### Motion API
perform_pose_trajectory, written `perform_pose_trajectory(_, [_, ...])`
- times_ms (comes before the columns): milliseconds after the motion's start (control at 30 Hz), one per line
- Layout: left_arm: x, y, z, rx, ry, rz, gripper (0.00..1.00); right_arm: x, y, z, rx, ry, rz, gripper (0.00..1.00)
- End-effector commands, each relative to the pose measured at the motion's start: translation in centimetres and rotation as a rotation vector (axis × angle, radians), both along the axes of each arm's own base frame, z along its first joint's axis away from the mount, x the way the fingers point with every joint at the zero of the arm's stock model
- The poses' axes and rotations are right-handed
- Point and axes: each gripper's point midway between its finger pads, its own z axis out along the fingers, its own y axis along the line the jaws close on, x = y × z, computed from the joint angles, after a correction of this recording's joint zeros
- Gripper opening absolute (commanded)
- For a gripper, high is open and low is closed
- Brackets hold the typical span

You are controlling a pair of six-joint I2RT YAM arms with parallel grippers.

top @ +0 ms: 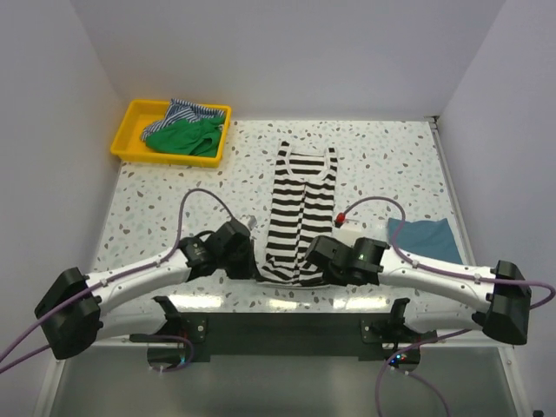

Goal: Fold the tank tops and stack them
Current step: Fold the tank top

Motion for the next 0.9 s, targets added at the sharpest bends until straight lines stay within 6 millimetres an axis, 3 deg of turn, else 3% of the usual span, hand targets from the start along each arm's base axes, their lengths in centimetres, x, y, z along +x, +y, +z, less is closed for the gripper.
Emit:
perform_pose_trajectory(0, [3.8,-1.3,2.8,-0.031,-0.103,-0.023,0.00,3.2,1.2,2.8,0.023,-0.074,0.052,0.08])
perform_pose_trajectory(33, [5.2,-1.8,4.0,-0.049,-0.127,-0.009,0.00,4.0,1.0,2.9,0.015,-0.075,0.048,0.08])
perform_pose_trajectory(300, [10.6,-3.2,6.3,-0.093,-0.177,0.029,0.00,9.3,2.0,5.5,0.017,-0.137,0.030,0.07])
perform_pose_trajectory(500, [15.4,-4.4,9.1,-0.152,-0.233,0.072,0.00,13.7,0.6,6.6,0.016,-0.157,-0.025,0.06])
perform_pose_trajectory(633, [18.7,-4.8,8.8,-0.149,-0.237,0.103,0.00,16.4,-0.4,6.7,0.031,-0.152,-0.046,0.05])
perform_pose_trajectory(667, [19.5,-5.1,7.8,-0.143,-0.224,0.101,0.00,17.2,-0.3,7.1,0.046,-0.167,-0.050,0.05])
perform_pose_trajectory(733, [21.5,-5.3,8.2,-0.151,-0.237,0.117,0.00,18.5,-0.9,7.0,0.050,-0.163,-0.058,0.05])
perform_pose_trajectory(767, [22.3,-5.5,7.2,-0.140,-0.225,0.114,0.00,19.5,-0.6,7.0,0.061,-0.167,-0.057,0.05])
perform_pose_trajectory(800, [23.6,-5.8,7.9,-0.154,-0.242,0.123,0.00,20.2,-0.9,6.8,0.067,-0.160,-0.066,0.05])
perform_pose_trajectory(867, [25.1,-6.0,7.1,-0.150,-0.236,0.142,0.00,21.6,-0.7,6.4,0.064,-0.153,-0.057,0.04])
